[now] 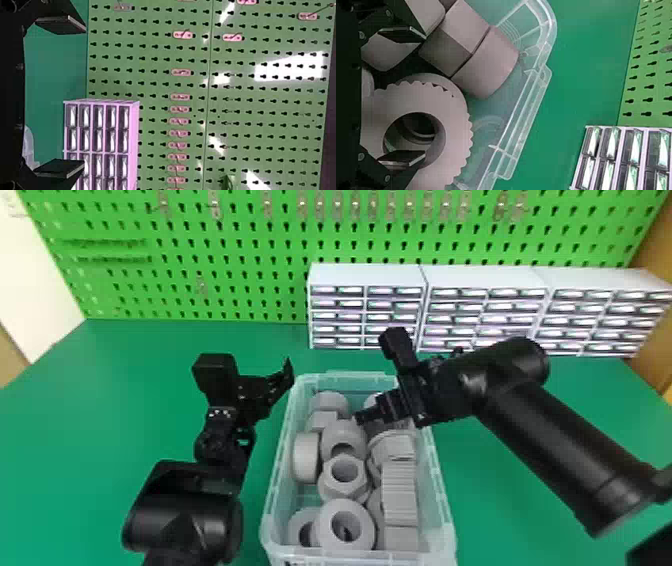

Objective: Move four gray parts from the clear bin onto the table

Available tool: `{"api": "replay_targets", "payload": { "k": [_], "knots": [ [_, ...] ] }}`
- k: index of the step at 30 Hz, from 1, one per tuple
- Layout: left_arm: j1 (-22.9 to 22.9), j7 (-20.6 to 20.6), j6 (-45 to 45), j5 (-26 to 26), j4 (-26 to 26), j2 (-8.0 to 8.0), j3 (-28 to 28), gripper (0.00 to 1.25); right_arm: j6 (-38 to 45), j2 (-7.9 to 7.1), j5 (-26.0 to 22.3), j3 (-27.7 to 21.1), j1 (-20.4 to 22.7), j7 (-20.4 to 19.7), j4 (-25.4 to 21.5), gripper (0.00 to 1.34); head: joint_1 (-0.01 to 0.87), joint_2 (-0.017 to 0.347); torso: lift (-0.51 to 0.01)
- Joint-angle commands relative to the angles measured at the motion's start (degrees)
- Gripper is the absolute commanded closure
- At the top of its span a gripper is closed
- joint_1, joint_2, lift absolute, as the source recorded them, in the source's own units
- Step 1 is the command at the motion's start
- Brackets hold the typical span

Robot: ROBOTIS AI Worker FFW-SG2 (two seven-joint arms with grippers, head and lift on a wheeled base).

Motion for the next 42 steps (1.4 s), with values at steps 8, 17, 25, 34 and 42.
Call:
{"api": "replay_targets", "payload": {
  "k": [8,17,25,34,42],
  "knots": [
    [0.0,0.0,0.0,0.0,0.2,0.0,0.0,0.1,0.0,0.0,-0.4,1.7,0.1,0.0,0.7,0.29,0.693,0.072,-0.052],
    [0.4,0.0,0.0,0.0,0.2,0.09,0.3,0.1,0.5,0.0,-1.7,2.1,-0.2,0.0,1.0,0.72,0.693,0.072,-0.052],
    [0.5,0.0,0.0,0.2,0.2,0.26,0.2,0.1,1.2,0.0,-2.2,1.7,-0.4,0.0,0.9,0.9,0.693,0.072,-0.052],
    [0.9,0.0,-0.1,0.6,0.2,0.44,0.4,0.1,2.3,-0.09,-1.9,1.0,-0.6,0.0,-0.5,0.92,0.693,0.072,-0.052],
    [1.0,0.0,-0.1,0.6,0.2,0.44,0.4,0.1,2.8,-0.09,-1.7,1.0,-0.6,0.0,-2.2,0.92,0.693,0.072,-0.052]
  ]
}}
